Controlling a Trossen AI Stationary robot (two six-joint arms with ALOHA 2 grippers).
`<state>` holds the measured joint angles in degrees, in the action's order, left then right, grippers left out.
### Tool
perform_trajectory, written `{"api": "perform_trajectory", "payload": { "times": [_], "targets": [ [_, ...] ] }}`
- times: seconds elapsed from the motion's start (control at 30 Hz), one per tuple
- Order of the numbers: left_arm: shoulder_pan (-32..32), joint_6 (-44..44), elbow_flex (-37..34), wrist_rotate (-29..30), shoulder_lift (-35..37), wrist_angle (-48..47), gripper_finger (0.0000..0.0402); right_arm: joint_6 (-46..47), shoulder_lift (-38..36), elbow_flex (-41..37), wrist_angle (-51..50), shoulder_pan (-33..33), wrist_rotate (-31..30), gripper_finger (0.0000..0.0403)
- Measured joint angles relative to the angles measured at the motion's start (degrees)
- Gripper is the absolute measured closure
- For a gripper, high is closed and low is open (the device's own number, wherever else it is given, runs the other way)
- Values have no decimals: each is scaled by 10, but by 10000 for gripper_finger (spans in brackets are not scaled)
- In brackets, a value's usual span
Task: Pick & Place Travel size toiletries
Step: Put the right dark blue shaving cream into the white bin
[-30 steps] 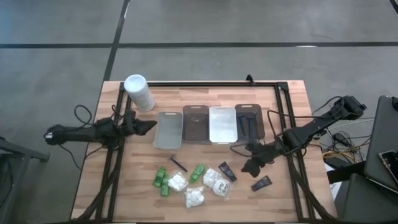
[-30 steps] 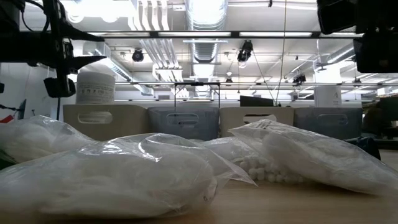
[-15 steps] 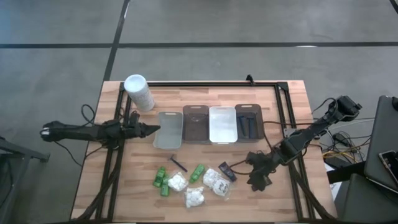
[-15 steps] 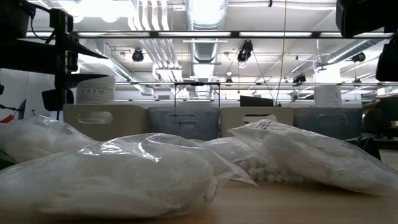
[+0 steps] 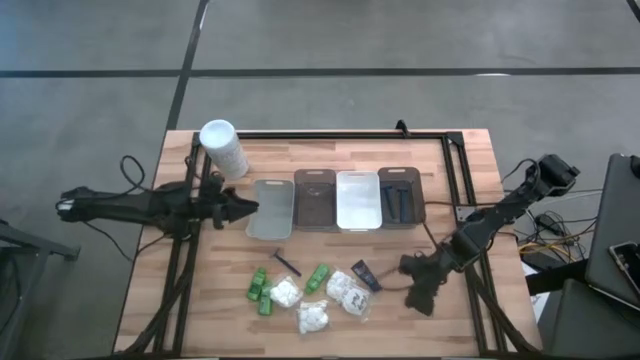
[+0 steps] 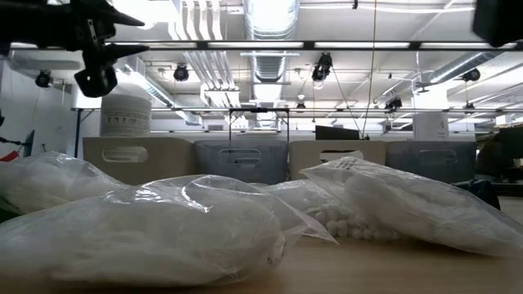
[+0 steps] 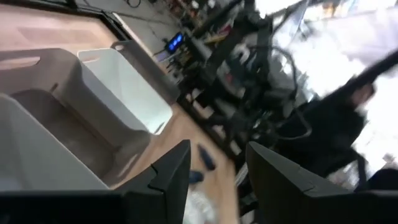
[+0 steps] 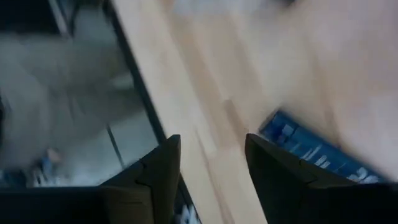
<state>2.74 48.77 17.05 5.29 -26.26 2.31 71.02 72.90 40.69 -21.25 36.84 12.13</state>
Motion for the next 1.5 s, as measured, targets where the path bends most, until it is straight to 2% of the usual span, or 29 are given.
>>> {"api": "perform_trajectory", "payload": {
  "times": [0.13,0.33,0.43,0.57,0.7,0.83,1.07,1.27,1.5],
  "targets": [
    [0,-29,32,-18,-49,-28,241,-38,30,0,4,16,17,234],
    [0,-10,46,-55,-102,-34,241,-102,82,23,-18,16,19,236],
    [0,6,47,-79,-120,-37,241,-172,114,61,-78,16,19,236],
    [0,18,53,-89,-135,-33,241,-261,162,132,-209,17,9,232],
    [0,18,54,-89,-139,-30,241,-321,203,197,-300,25,-48,219],
    [0,18,53,-89,-142,-34,241,-374,231,239,-304,42,-93,199],
    [0,18,53,-81,-144,-32,241,-402,266,264,-309,71,-95,150],
    [0,23,52,-67,-145,-32,241,-401,267,261,-312,95,-120,109],
    [0,24,52,-63,-145,-32,241,-400,266,227,-284,97,-138,86]
  ]
}}
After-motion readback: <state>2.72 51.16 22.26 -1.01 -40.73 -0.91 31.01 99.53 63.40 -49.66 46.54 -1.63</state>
